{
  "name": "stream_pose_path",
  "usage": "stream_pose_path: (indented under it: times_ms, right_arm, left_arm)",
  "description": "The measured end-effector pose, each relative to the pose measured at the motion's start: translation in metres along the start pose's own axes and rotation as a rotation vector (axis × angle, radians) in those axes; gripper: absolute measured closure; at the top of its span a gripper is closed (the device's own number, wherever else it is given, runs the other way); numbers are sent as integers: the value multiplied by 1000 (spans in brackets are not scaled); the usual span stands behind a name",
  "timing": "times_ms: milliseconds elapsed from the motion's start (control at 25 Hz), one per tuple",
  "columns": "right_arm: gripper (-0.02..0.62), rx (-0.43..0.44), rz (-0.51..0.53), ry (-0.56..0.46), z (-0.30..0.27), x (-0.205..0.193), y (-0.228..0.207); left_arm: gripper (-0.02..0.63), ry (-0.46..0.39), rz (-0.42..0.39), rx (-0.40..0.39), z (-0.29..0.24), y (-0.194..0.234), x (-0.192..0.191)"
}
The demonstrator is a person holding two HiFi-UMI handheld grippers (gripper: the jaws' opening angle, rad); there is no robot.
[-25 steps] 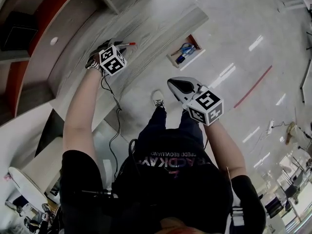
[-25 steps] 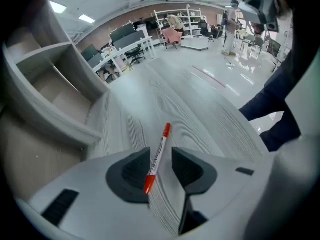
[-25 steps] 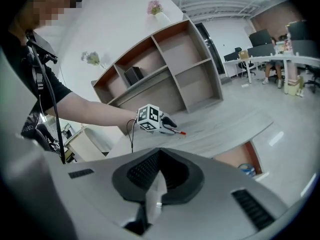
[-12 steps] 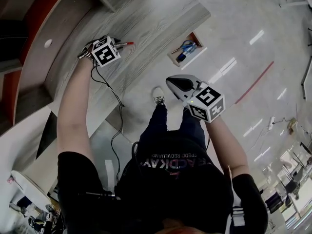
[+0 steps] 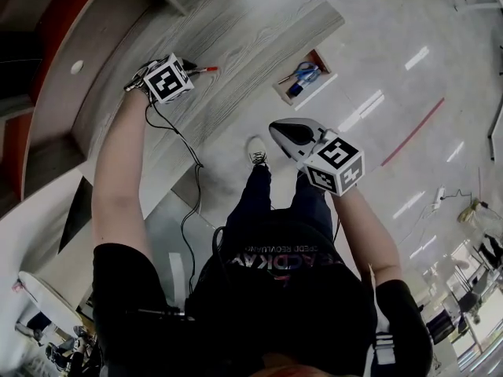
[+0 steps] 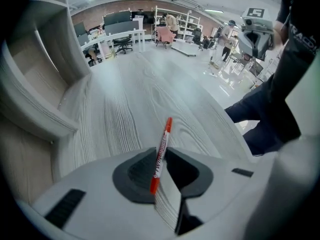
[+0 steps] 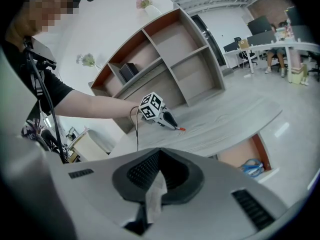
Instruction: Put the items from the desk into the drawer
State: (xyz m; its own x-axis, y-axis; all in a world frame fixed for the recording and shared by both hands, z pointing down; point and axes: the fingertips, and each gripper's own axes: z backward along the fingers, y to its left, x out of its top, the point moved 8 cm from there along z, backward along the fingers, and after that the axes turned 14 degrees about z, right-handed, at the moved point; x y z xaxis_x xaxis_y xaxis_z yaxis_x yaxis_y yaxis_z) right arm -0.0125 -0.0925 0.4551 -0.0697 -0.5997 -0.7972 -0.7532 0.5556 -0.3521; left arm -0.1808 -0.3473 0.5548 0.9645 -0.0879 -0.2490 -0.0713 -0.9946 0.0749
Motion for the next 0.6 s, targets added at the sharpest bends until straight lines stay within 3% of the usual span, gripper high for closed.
stream_pose_path:
  times_ms: [200, 600]
  right_arm:
    - [583, 0, 9, -13, 5, 3, 0]
    - [583, -31, 23, -30, 25, 4, 1]
  left_arm:
    - [555, -30, 47, 91, 1, -11, -3]
    - [557, -285, 403, 198, 17, -39, -21]
